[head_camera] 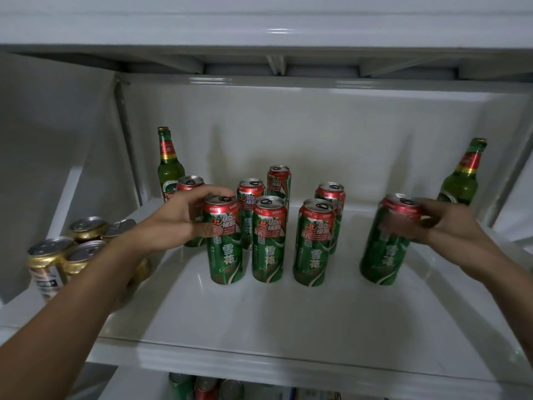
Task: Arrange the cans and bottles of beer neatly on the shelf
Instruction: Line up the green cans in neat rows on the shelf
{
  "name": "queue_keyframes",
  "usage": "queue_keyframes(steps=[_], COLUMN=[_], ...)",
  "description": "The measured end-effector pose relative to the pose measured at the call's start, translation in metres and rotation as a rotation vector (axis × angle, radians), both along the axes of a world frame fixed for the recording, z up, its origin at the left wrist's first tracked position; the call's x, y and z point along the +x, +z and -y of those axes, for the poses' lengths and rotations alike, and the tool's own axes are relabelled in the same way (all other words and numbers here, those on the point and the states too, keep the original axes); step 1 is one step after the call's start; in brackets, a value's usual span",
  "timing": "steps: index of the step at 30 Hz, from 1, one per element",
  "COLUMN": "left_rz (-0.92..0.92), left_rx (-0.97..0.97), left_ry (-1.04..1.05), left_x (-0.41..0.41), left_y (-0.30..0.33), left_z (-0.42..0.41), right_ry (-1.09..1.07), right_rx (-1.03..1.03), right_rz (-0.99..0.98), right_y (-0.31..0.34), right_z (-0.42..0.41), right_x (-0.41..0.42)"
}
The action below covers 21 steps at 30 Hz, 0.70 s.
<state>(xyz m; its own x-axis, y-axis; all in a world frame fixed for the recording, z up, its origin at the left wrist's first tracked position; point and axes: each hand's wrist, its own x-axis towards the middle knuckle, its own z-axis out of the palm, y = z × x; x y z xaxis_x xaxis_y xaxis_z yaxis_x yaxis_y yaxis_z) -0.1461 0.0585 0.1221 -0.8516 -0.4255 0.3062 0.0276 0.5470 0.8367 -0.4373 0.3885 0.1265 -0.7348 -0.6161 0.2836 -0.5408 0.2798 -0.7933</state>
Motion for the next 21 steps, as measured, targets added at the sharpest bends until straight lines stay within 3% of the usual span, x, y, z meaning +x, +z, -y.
queue_keyframes(steps=[13,21], left_rz=[-0.006,0.033], left_rx=[0.082,0.081], left_ry=[-0.084,-0.224], left_x=[-0.001,0.007], left_y=[-0.011,0.006], left_z=[0.005,0.013], right_ry=[0.095,0.138], right_rx=[0.023,-0.041], right_rz=[-0.074,0.276], right_y=[-0.026,-0.004], right_z=[0.03,0.024], right_x=[0.023,0.007])
